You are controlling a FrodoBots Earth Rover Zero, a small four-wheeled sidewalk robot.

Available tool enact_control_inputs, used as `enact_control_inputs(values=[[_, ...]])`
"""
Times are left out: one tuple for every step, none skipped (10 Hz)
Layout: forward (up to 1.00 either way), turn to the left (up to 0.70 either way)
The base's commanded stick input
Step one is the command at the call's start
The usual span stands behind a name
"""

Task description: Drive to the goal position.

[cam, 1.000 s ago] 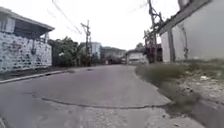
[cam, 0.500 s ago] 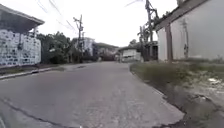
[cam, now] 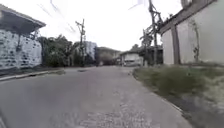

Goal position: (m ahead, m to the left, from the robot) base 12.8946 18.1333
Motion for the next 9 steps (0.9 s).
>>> enact_control_inputs(values=[[1.00, 0.00], [1.00, 0.00], [1.00, 0.00], [1.00, 0.00], [1.00, 0.00], [1.00, 0.00], [1.00, 0.00], [1.00, 0.00], [1.00, 0.00]])
